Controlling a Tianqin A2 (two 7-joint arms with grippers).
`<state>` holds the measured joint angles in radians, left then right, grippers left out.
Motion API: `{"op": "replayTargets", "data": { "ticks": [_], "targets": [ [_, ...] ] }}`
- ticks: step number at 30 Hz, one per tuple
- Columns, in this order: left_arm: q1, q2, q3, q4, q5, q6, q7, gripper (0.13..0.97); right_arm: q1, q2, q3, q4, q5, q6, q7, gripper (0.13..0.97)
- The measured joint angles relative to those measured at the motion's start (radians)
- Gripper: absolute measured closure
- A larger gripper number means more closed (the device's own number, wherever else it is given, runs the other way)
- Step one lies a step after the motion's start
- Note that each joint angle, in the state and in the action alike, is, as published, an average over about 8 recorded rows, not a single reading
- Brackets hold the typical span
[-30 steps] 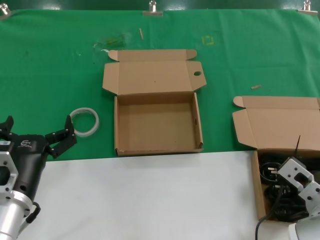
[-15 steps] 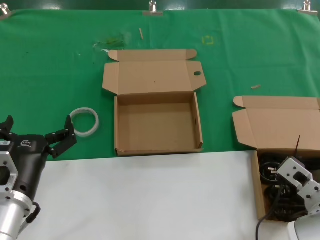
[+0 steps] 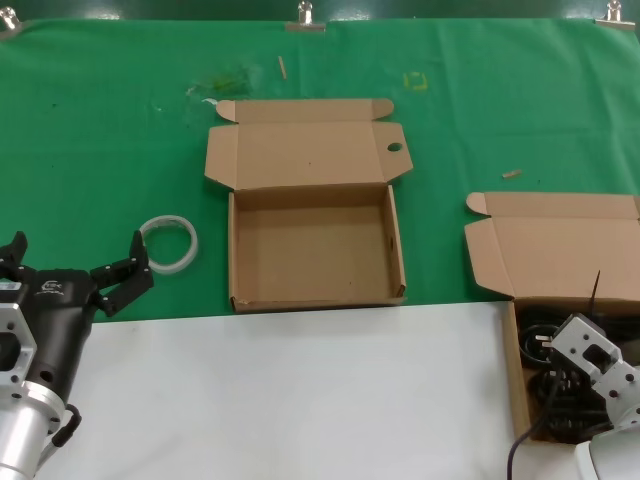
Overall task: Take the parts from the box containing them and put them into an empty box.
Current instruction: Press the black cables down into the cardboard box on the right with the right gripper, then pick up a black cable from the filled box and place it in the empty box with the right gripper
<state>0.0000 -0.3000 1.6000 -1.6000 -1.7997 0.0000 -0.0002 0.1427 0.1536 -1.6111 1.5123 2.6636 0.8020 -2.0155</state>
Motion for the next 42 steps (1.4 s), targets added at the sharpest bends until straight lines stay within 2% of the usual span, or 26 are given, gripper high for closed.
{"op": "replayTargets", "data": {
  "ticks": [3,12,20,21,29,30,38,42],
  "targets": [
    [0.0,0.0,0.0,0.0,0.0,0.0,0.0,0.132,0.0,0.0,0.001,-0.001,0.005,-0.001,-0.002,0.163],
    [0.0,0.0,0.0,0.0,0.0,0.0,0.0,0.132,-0.007,-0.001,0.011,0.011,0.017,0.003,-0.017,0.264],
    [0.0,0.0,0.0,0.0,0.0,0.0,0.0,0.132,-0.008,-0.001,0.018,0.027,0.023,0.015,-0.032,0.43],
    [0.0,0.0,0.0,0.0,0.0,0.0,0.0,0.132,-0.008,-0.001,0.019,0.029,0.023,0.017,-0.034,0.43],
    [0.0,0.0,0.0,0.0,0.0,0.0,0.0,0.132,-0.009,-0.002,0.02,0.046,0.026,0.035,-0.04,0.647],
    [0.0,0.0,0.0,0.0,0.0,0.0,0.0,0.132,-0.008,-0.002,0.018,0.047,0.027,0.038,-0.039,0.647],
    [0.0,0.0,0.0,0.0,0.0,0.0,0.0,0.132,0.002,-0.002,0.002,0.04,0.033,0.05,-0.026,0.814],
    [0.0,0.0,0.0,0.0,0.0,0.0,0.0,0.132,0.013,-0.002,-0.012,0.029,0.032,0.053,-0.012,0.814]
  ]
}}
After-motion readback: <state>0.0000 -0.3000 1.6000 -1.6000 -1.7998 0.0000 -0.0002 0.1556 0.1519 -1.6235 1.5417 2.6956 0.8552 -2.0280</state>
